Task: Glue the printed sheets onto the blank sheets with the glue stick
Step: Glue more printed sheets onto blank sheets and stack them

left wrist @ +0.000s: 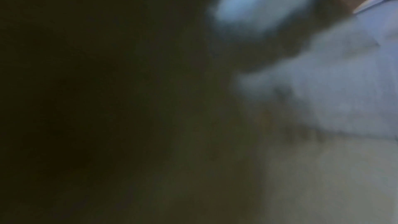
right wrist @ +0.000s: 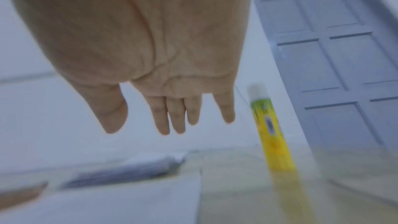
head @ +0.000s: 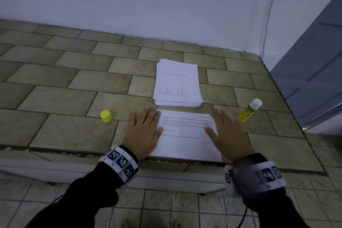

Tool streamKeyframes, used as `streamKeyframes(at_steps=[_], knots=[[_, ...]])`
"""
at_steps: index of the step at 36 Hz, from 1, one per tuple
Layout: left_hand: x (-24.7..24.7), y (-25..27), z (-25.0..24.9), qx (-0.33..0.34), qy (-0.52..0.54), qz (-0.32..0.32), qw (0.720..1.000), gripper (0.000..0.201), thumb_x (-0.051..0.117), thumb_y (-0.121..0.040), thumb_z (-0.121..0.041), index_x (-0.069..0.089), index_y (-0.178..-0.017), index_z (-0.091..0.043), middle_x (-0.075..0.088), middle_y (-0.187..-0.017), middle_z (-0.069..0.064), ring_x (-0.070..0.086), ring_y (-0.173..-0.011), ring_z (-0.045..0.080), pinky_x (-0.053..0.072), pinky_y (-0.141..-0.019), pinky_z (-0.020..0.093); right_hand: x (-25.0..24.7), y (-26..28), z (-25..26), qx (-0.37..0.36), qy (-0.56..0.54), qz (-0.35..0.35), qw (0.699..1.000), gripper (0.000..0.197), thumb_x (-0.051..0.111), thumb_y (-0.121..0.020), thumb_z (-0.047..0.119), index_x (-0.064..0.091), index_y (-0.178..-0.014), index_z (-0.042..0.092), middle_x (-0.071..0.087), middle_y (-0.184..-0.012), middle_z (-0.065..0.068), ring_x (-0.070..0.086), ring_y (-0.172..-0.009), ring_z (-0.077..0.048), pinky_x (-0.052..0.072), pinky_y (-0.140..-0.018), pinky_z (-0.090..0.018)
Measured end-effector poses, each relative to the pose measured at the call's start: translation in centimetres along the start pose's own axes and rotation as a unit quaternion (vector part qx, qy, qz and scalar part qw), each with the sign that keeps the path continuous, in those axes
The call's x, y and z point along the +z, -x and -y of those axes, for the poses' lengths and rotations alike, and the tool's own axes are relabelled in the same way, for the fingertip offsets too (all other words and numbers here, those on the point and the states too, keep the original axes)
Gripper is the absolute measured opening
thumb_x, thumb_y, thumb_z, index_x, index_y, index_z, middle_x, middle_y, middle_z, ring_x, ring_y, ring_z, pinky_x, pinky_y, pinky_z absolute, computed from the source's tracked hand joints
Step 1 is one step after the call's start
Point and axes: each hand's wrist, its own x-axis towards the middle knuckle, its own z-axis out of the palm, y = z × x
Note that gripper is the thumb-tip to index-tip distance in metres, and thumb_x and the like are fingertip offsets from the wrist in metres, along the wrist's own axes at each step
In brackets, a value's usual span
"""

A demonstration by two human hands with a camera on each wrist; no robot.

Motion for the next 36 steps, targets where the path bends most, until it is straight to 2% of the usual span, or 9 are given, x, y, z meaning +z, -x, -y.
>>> streamKeyframes(at_steps=[4, 7, 10, 14, 19, 23, 29, 32, 36], knots=[[-0.2, 0.0, 0.1, -0.004, -0.005, 0.012, 1.000, 0.084, -0.009, -0.097, -0.058, 0.030, -0.151, -0.008, 0.027, -0.159, 0.007, 0.023, -0.148, 0.027, 0.019, -0.115, 0.059, -2.6, -0.3, 0.6, -0.062, -0.067, 0.003, 0.996, 0.052, 0.043, -0.102, 0.025, 0.027, -0.148, 0.010, 0.029, -0.155, -0.008, 0.022, -0.144, -0.021, 0.019, -0.113, -0.028], [-0.5, 0.1, -0.1, -0.005, -0.010, 0.017, 1.000, 0.093, -0.019, -0.089, -0.065, 0.018, -0.155, -0.010, 0.016, -0.163, 0.005, 0.010, -0.151, 0.024, 0.009, -0.118, 0.056, -2.5, -1.9, 0.5, -0.073, -0.057, 0.032, 0.995, 0.053, 0.045, -0.100, 0.020, 0.027, -0.149, 0.011, 0.031, -0.154, -0.007, 0.029, -0.141, -0.021, 0.026, -0.112, -0.031], [-0.8, 0.2, -0.4, -0.009, -0.014, 0.023, 1.000, 0.102, -0.028, -0.081, -0.068, 0.011, -0.156, -0.010, 0.008, -0.164, 0.004, 0.004, -0.151, 0.023, 0.004, -0.119, 0.054, -1.6, -3.6, 0.3, -0.044, -0.003, 0.083, 0.996, 0.054, 0.044, -0.101, 0.020, 0.024, -0.150, 0.008, 0.029, -0.154, -0.010, 0.031, -0.140, -0.024, 0.030, -0.110, -0.035], [-1.0, 0.1, -0.6, -0.015, -0.016, 0.036, 0.999, 0.107, -0.032, -0.076, -0.071, 0.007, -0.156, -0.011, 0.003, -0.165, 0.004, -0.001, -0.151, 0.021, 0.003, -0.120, 0.054, -0.9, -4.8, -0.2, -0.026, 0.080, 0.095, 0.992, 0.039, 0.044, -0.100, 0.021, 0.037, -0.136, 0.007, 0.043, -0.139, -0.012, 0.046, -0.123, -0.028, 0.040, -0.097, -0.038], [-1.1, 0.2, -0.5, -0.018, -0.010, 0.035, 0.999, 0.108, -0.032, -0.075, -0.073, 0.005, -0.156, -0.013, 0.000, -0.164, 0.001, -0.002, -0.151, 0.020, 0.002, -0.120, 0.054, -0.7, -5.7, -0.5, -0.036, 0.113, 0.074, 0.990, 0.031, 0.043, -0.099, 0.022, 0.046, -0.126, 0.009, 0.046, -0.130, -0.011, 0.047, -0.118, -0.028, 0.042, -0.096, -0.038], [-1.0, 0.3, -0.5, -0.016, -0.014, 0.036, 0.999, 0.109, -0.034, -0.072, -0.074, 0.002, -0.157, -0.015, -0.004, -0.164, -0.002, -0.006, -0.151, 0.019, -0.001, -0.120, 0.052, -0.8, -6.1, -0.4, -0.025, 0.087, 0.064, 0.994, 0.022, 0.043, -0.099, 0.017, 0.048, -0.117, 0.004, 0.045, -0.126, -0.014, 0.047, -0.115, -0.029, 0.041, -0.090, -0.037], [-1.2, 0.3, -0.5, -0.006, -0.003, 0.031, 1.000, 0.106, -0.034, -0.074, -0.073, 0.001, -0.157, -0.016, -0.005, -0.164, -0.004, -0.006, -0.151, 0.018, -0.001, -0.120, 0.052, -1.8, -5.9, -1.0, -0.028, -0.011, 0.072, 0.997, 0.016, 0.046, -0.097, 0.012, 0.055, -0.106, 0.003, 0.058, -0.113, -0.014, 0.054, -0.102, -0.026, 0.037, -0.076, -0.026], [-1.1, 0.4, -0.4, -0.001, 0.013, 0.013, 1.000, 0.099, -0.028, -0.080, -0.071, 0.001, -0.157, -0.016, -0.007, -0.164, -0.003, -0.001, -0.151, 0.020, 0.000, -0.120, 0.052, -3.7, -5.3, -1.5, -0.054, -0.071, 0.055, 0.995, 0.009, 0.053, -0.095, 0.012, 0.059, -0.100, 0.006, 0.059, -0.095, -0.005, 0.054, -0.087, -0.017, 0.038, -0.064, -0.016], [-1.0, 0.4, -0.2, -0.001, 0.045, -0.005, 0.999, 0.092, -0.021, -0.084, -0.072, -0.010, -0.155, -0.016, -0.021, -0.161, 0.001, -0.003, -0.151, 0.019, -0.002, -0.120, 0.050, -7.3, -4.6, -2.0, -0.077, -0.107, 0.010, 0.991, 0.002, 0.062, -0.091, 0.011, 0.063, -0.090, 0.012, 0.059, -0.084, 0.004, 0.055, -0.075, -0.008, 0.037, -0.059, -0.007]])
